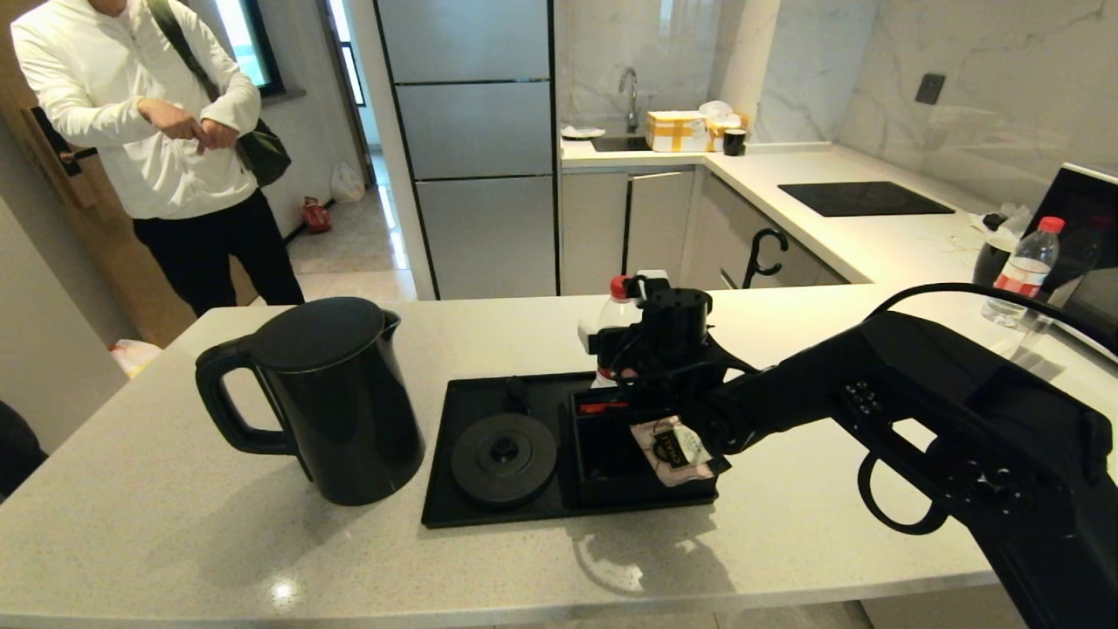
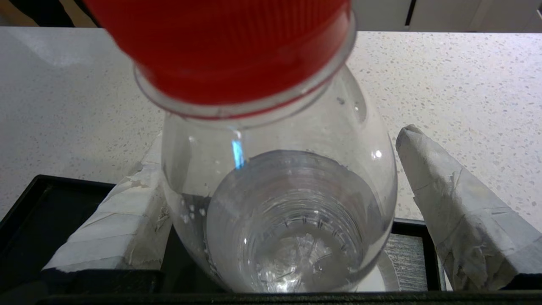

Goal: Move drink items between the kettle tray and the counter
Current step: Pick up the bottled water

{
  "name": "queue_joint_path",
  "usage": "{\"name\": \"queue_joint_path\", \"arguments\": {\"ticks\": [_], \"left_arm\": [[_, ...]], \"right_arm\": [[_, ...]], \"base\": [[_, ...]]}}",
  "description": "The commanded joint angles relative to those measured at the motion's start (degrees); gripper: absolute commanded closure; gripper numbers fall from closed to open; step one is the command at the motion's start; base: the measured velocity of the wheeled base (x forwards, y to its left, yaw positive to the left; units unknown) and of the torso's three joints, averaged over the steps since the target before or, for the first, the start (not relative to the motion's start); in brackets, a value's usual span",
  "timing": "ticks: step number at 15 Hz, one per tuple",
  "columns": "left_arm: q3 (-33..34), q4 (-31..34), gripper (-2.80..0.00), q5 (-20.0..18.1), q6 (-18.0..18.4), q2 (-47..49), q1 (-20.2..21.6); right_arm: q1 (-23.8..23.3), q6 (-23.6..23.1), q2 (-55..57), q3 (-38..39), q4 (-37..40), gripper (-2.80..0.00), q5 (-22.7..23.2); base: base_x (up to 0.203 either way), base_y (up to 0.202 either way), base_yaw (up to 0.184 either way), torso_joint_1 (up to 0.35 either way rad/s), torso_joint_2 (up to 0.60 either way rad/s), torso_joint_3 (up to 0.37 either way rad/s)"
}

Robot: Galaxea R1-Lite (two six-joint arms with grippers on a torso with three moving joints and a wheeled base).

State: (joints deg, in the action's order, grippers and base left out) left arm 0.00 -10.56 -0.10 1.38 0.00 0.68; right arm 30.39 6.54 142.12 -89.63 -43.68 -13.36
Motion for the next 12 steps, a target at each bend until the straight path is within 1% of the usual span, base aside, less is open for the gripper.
{"name": "queue_joint_path", "arguments": {"ticks": [1, 6, 7, 8, 12], "left_arm": [[2.29, -0.08, 0.00, 0.01, 0.03, 0.00, 0.02], [2.29, -0.08, 0.00, 0.01, 0.03, 0.00, 0.02], [2.29, -0.08, 0.00, 0.01, 0.03, 0.00, 0.02], [2.29, -0.08, 0.00, 0.01, 0.03, 0.00, 0.02], [2.29, -0.08, 0.00, 0.01, 0.03, 0.00, 0.02]], "right_arm": [[0.02, 0.05, 0.26, -0.72, -0.09, -2.80, -0.09], [-0.07, 0.05, 0.44, -1.16, 0.00, -2.80, -0.09], [-0.07, 0.05, 0.44, -1.16, 0.00, -0.28, -0.09], [-0.07, 0.05, 0.44, -1.16, 0.00, 0.00, -0.09], [-0.07, 0.05, 0.44, -1.07, -0.09, 0.00, -0.09]], "base": [[0.000, 0.000, 0.000, 0.000, 0.00, 0.000], [0.000, 0.000, 0.000, 0.000, 0.00, 0.000], [0.000, 0.000, 0.000, 0.000, 0.00, 0.000], [0.000, 0.000, 0.000, 0.000, 0.00, 0.000], [0.000, 0.000, 0.000, 0.000, 0.00, 0.000]]}}
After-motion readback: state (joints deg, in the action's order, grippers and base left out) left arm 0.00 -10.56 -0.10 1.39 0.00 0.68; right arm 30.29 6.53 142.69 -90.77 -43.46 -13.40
